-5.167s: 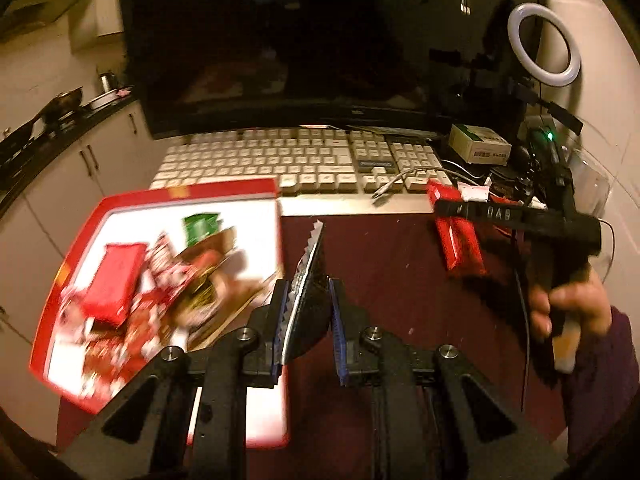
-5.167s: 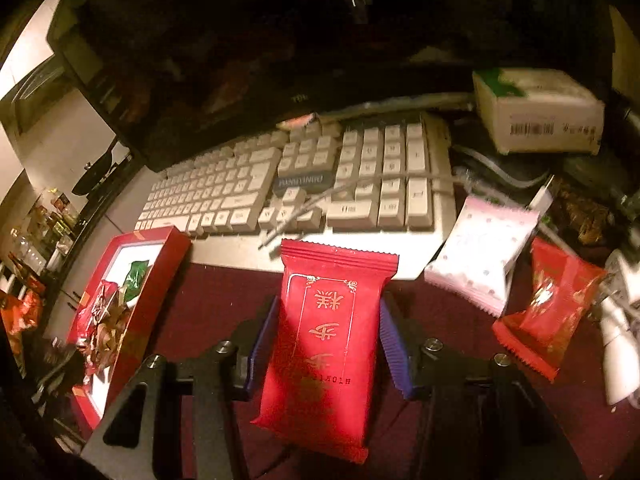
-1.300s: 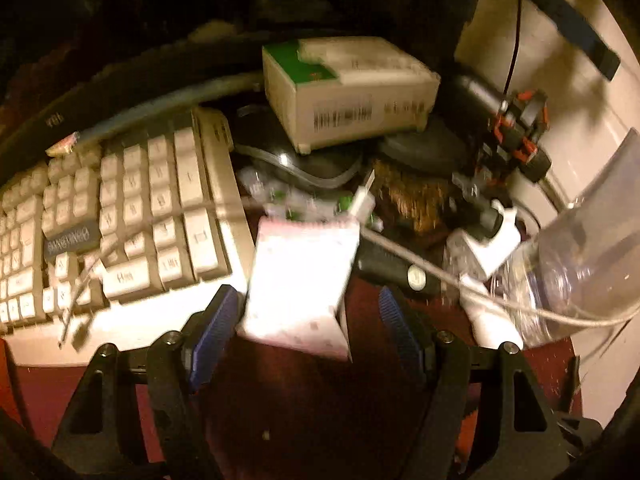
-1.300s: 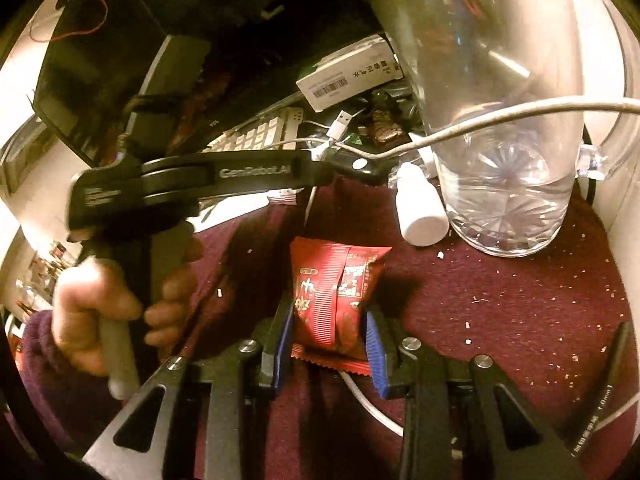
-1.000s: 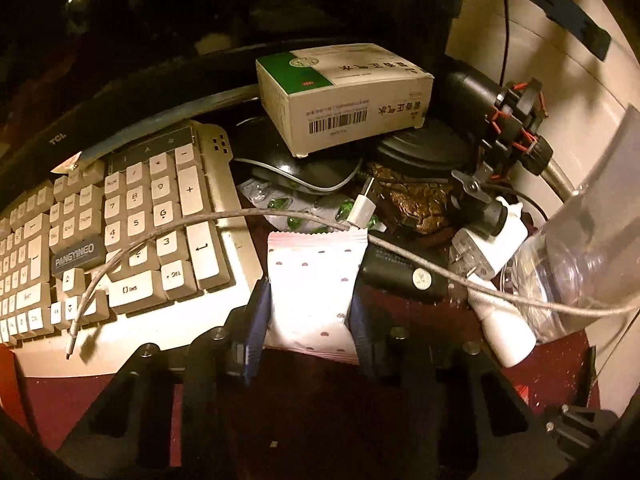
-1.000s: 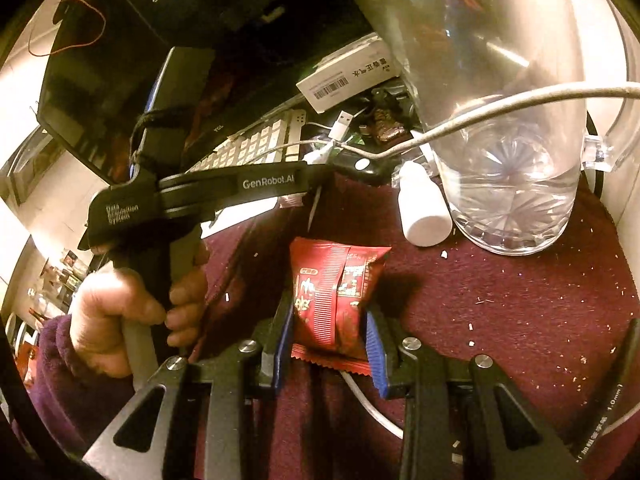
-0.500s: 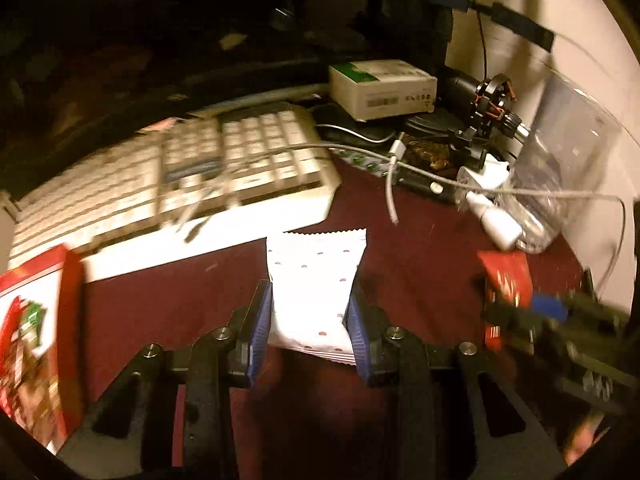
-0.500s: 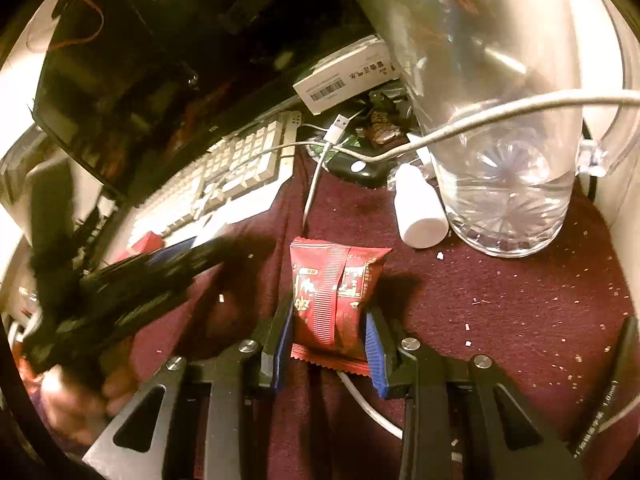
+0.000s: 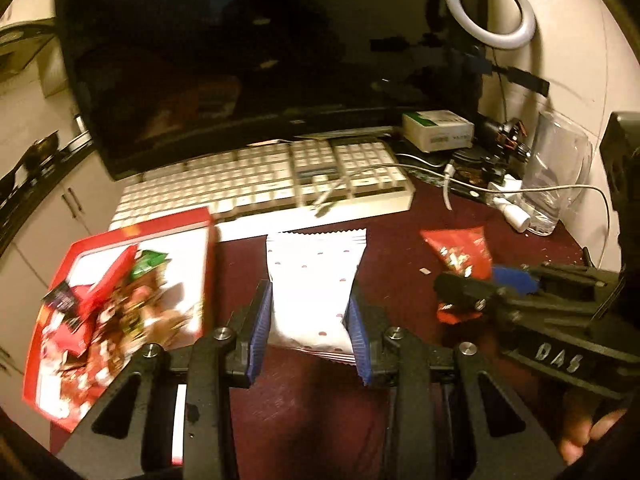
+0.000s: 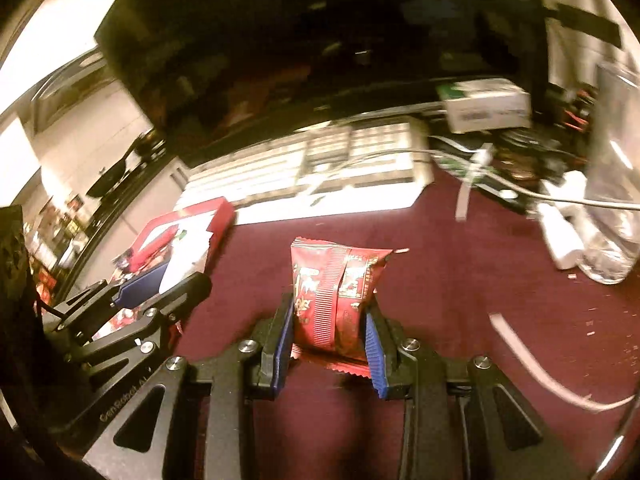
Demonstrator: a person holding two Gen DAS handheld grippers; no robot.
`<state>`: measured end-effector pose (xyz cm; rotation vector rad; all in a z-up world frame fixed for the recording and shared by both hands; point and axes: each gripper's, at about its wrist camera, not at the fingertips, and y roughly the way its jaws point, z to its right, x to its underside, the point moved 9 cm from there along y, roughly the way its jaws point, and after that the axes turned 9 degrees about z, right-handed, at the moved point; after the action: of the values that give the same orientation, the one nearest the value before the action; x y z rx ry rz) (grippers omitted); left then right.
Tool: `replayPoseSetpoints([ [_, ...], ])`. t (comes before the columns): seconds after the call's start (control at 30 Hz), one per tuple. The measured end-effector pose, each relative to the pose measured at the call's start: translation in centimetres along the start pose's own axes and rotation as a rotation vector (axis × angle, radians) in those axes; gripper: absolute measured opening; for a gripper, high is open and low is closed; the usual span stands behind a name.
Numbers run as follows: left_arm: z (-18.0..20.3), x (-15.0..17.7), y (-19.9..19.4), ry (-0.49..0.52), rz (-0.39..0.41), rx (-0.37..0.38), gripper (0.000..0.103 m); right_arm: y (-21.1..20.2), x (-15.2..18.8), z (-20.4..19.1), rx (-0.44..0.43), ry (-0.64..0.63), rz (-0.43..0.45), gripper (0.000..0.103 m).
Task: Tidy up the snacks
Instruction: 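Carry the small red bag and white dotted bag toward the tray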
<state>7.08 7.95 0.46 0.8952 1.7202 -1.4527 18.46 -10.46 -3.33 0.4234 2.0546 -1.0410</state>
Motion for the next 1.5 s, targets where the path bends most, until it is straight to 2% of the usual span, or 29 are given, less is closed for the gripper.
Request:
replayPoseSetpoints([
  [0.37,-6.8,1.8,-3.2,-0.094,0.041,-0.069,0.034,0.8,1.7,-8.1,-0.018,-0.114,-0.034,0.033],
  [0.7,-12.2,4.3,-4.5,-0.168,0.025,-0.127,0.034,2.4,1.7,-14.6,-0.061,-0.197,-0.045,0.033],
  [0.9,-14.3,5.2,-5.1,-0.196,0.021,-0.149,0.034,3.4,1.7,-17.8,-0.095,-0.234,-0.044,0.033],
  [1.27,-16.6,6.1,-5.3,-0.230,0.013,-0.172,0.034,3.5,2.5,-19.6,-0.118,-0.260,-0.048,0.033],
  [1.5,-19.7,7.2,-5.3,-0.288,-0.003,-0.224,0.034,4.3,3.4,-20.0,-0.124,-0.273,-0.071,0.033],
])
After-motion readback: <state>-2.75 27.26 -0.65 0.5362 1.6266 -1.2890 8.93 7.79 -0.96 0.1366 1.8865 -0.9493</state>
